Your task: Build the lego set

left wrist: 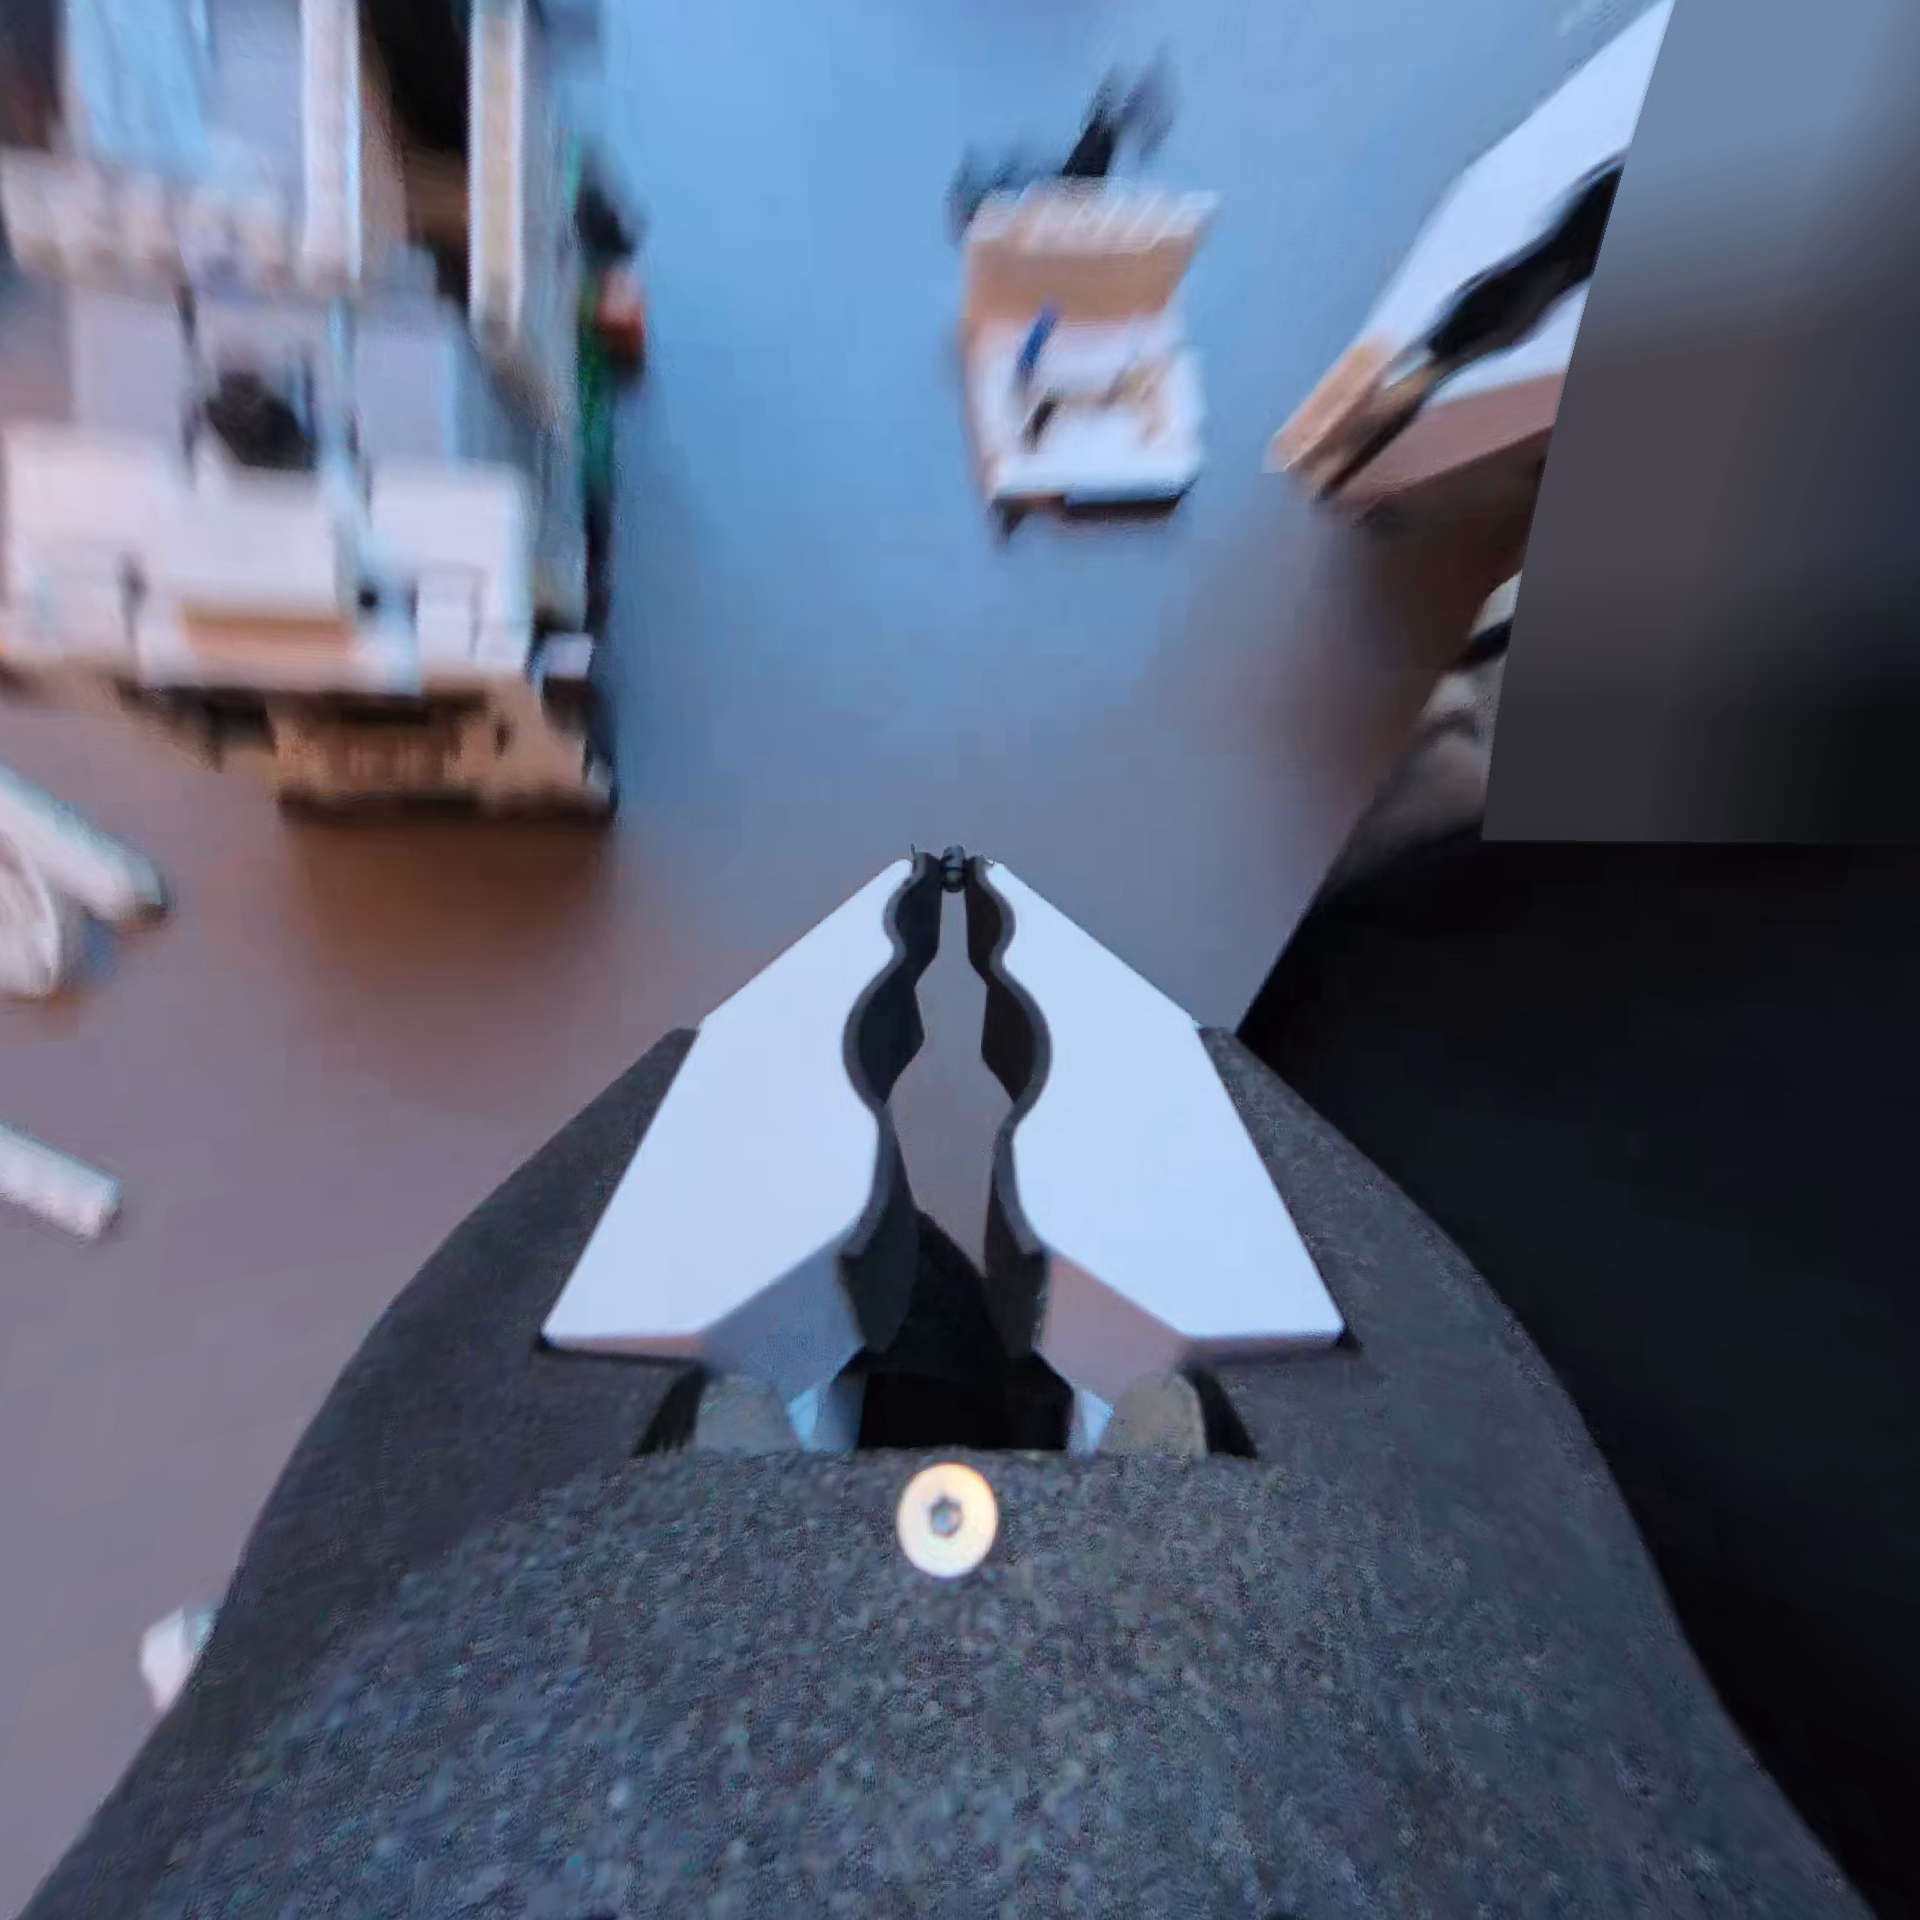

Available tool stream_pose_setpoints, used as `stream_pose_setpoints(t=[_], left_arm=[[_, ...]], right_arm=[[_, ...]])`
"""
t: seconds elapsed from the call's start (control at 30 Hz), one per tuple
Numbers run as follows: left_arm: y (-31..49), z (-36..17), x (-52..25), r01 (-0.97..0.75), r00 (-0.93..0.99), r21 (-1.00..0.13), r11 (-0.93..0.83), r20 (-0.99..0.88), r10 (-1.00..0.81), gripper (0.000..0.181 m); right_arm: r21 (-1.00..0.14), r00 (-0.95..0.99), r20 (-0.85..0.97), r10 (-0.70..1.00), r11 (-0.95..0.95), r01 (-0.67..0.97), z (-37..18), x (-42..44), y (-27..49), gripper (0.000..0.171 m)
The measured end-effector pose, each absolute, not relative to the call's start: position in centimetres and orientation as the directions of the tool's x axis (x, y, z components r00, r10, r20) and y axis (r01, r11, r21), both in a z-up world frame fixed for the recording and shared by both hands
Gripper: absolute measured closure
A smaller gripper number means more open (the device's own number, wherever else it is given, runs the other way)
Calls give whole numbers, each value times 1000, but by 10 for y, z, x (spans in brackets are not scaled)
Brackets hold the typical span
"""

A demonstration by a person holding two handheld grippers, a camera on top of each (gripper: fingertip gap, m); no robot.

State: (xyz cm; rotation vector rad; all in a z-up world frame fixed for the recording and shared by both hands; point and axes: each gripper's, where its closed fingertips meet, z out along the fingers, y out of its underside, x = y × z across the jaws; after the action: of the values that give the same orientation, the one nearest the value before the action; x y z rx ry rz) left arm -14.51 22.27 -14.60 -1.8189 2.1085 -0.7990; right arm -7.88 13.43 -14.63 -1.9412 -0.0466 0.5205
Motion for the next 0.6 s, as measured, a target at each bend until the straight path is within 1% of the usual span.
stream_pose_setpoints(t=[0.03, 0.07, 0.13, 0.17, 0.23, 0.3, 0.33, 0.47, 0.6], left_arm=[[214, -131, -136, -764, -255, -636, 105, 148, -956, 177], [206, -118, -129, -690, -303, -712, 132, 117, -946, 177], [195, -102, -120, -562, -359, -805, 190, 30, -933, 177], [189, -96, -117, -503, -376, -837, 215, -12, -927, 177], [181, -92, -113, -429, -381, -872, 236, -63, -922, 177], [177, -91, -110, -372, -361, -886, 277, -136, -922, 177], [176, -91, -109, -350, -351, -887, 301, -174, -920, 177], [171, -98, -109, -334, -329, -849, 409, -302, -895, 177], [171, -102, -110, -356, -318, -826, 437, -333, -888, 177]], right_arm=[[-885, 905, -331, 269, -421, -199, -145, -79, 135, 165], [-884, 908, -328, 261, -422, -198, -145, -79, 137, 165], [-882, 923, -320, 211, -422, -210, -146, -75, 143, 165], [-879, 916, -347, 203, -411, -242, -143, -78, 148, 165], [-847, 870, -458, 182, -388, -364, -135, -86, 159, 165], [-799, 812, -558, 174, -378, -468, -130, -96, 168, 165], [-780, 790, -585, 181, -392, -488, -131, -103, 171, 165], [-782, 793, -581, 182, -392, -484, -128, -116, 175, 165], [-781, 790, -584, 185, -393, -485, -126, -119, 176, 165]])
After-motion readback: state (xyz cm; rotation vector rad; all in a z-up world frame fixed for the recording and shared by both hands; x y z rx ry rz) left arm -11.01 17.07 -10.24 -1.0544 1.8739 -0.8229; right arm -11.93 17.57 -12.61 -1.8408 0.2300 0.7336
